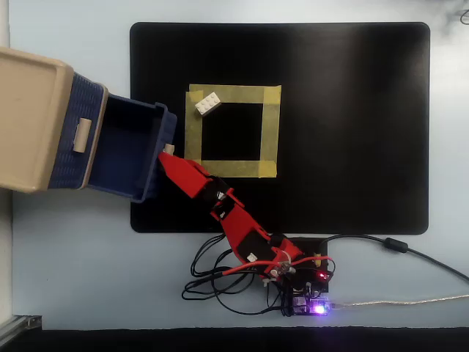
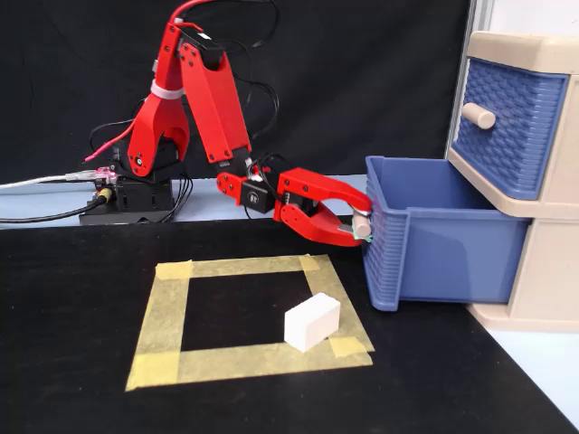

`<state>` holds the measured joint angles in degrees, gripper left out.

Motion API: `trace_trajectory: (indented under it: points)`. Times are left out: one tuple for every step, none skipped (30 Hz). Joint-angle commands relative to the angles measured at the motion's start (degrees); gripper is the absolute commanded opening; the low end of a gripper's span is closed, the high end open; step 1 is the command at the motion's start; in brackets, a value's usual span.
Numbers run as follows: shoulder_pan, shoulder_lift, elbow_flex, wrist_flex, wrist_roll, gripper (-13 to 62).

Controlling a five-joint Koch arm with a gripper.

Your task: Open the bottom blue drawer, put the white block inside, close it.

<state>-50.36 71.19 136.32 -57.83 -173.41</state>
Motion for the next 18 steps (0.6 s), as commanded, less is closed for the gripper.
trace_trajectory:
  points:
    - [0.70, 8.00, 3.60, 1.23, -0.97, 33.7]
    - [1.58, 11.43, 4.83, 4.22, -0.97, 33.7]
    - [2.37, 15.38, 5.80, 8.44, -0.88, 33.7]
    - [3.25, 21.27, 6.24, 14.94, -0.88, 33.7]
    - [3.96, 26.28, 6.33, 22.50, -0.79, 33.7]
    - [4.66, 30.32, 6.24, 30.76, -0.53, 33.7]
    - [5.71, 36.56, 4.31, 44.82, 1.32, 33.7]
    - [6.59, 39.81, 1.32, 54.76, 3.34, 33.7]
    - [7.56, 43.15, -3.60, 68.38, 6.86, 33.7]
    - [8.79, 44.12, -8.88, 80.42, 9.84, 33.7]
    - [10.28, 43.68, -14.85, 91.32, 12.39, 33.7]
    - [13.01, 41.75, -23.73, 103.27, 15.03, 33.7]
    - [15.29, 38.67, -30.41, 110.83, 16.44, 33.7]
    - [17.58, 34.28, -37.44, 117.25, 17.49, 33.7]
    - [19.60, 29.62, -44.38, 121.55, 18.02, 33.8]
    - [21.01, 24.87, -51.06, 124.98, 18.02, 33.8]
    - [22.15, 18.54, -58.71, 128.41, 18.02, 33.8]
    - [22.59, 13.97, -63.98, 129.90, 18.02, 33.7]
